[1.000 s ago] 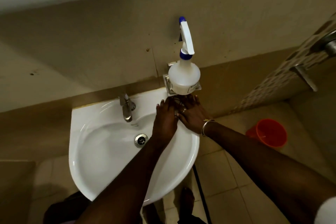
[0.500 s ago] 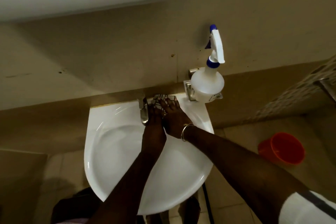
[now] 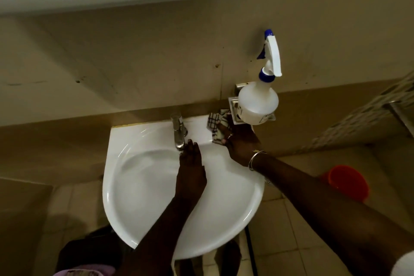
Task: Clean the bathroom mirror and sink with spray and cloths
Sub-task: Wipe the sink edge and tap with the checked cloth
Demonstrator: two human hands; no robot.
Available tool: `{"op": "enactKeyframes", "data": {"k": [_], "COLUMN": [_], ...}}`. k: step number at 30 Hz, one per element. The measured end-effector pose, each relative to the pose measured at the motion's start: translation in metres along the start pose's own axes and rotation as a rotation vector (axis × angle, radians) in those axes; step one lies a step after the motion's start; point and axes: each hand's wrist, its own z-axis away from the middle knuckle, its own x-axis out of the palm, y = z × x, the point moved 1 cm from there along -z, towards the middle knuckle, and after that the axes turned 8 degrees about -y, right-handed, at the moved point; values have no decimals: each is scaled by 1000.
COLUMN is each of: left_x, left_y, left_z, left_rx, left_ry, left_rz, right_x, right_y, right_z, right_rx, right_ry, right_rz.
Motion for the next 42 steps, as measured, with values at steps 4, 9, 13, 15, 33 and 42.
{"op": "enactKeyframes", "data": {"k": [4, 9, 13, 15, 33, 42], "left_x": [-8, -16, -30, -36, -50, -60], "left_y": [-5, -19, -27, -32, -55, -47], "left_z": [2, 7, 13, 16, 7, 9], "left_rx": [-2, -1, -63, -107, -238, -243], "left_ry": [2, 32, 71, 110, 340, 375], "left_rz": [41, 87, 230, 315, 422, 465], "right_x": [5, 4, -1, 0, -25, -21], "right_y": [-22, -47, -80, -91, -84, -88], "right_z": [-3, -22, -38, -45, -107, -83], "right_rx": [105, 70, -14, 43, 412, 500], "right_ry": [72, 43, -5, 91, 18, -52], "right_rz": [-31, -230, -326, -447, -1388, -2038]}}
